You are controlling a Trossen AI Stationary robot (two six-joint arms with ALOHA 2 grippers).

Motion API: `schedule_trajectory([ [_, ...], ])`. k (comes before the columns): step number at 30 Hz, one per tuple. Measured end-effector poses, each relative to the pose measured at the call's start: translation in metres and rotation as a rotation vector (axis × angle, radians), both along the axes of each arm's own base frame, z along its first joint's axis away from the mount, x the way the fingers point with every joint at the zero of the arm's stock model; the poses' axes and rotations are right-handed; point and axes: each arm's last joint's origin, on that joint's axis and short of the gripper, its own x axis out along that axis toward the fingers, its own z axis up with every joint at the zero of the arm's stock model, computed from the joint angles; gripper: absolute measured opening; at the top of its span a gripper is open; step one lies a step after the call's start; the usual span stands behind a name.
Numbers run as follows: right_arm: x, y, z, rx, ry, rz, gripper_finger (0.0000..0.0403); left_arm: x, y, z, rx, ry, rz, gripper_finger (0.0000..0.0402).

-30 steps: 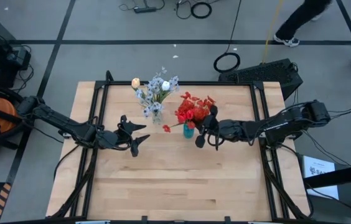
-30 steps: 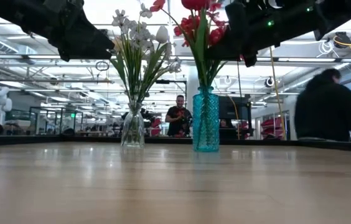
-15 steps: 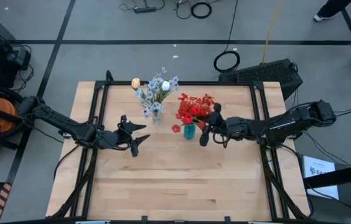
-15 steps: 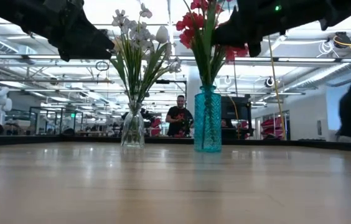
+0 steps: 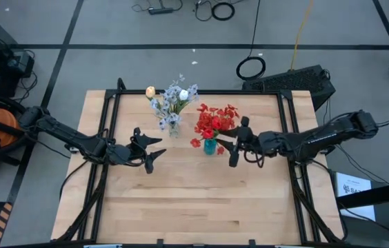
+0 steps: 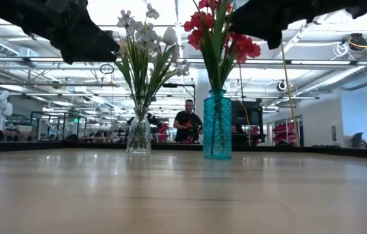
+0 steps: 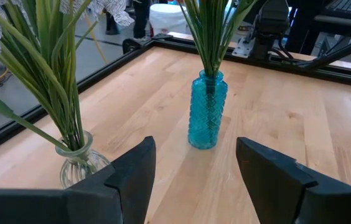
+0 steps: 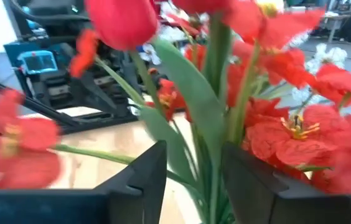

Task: Sort flowers into vase by color
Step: Put the red tulip into the transparent vase, then return to Home Position

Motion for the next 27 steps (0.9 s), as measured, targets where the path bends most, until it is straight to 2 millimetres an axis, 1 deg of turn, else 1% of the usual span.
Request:
schedule_trajectory([
  [4,-0.009,0.006,0.009,-0.024,-0.019,0.034,0.0142,0.0,0.0,0.0,0.0,0.0,0.0,0.0228],
  [8,-0.025,0.008,0.02,-0.023,-0.029,0.054,0.0136,0.0,0.0,0.0,0.0,0.0,0.0,0.0228],
  [14,-0.05,0.009,0.03,0.054,-0.023,0.076,0.0113,0.0,0.0,0.0,0.001,0.001,-0.001,0.0228],
  [17,-0.057,0.01,0.028,0.066,0.021,0.09,0.0084,0.0,0.0,0.0,0.001,0.001,0.0,0.0228],
  [21,-0.062,0.013,0.019,0.042,0.121,0.11,0.0021,0.0,0.0,0.0,0.002,0.001,0.0,0.0228],
  [22,-0.063,0.014,0.017,0.035,0.144,0.114,0.0011,0.0,0.0,0.0,0.006,0.003,0.0,0.0228],
  [23,-0.063,0.014,0.015,0.028,0.164,0.115,0.0007,0.0,0.0,0.0,0.013,0.007,-0.002,0.0228],
  [27,-0.064,0.015,0.011,0.07,0.194,0.111,0.002,-0.004,0.002,0.004,0.028,0.001,-0.012,0.0228],
])
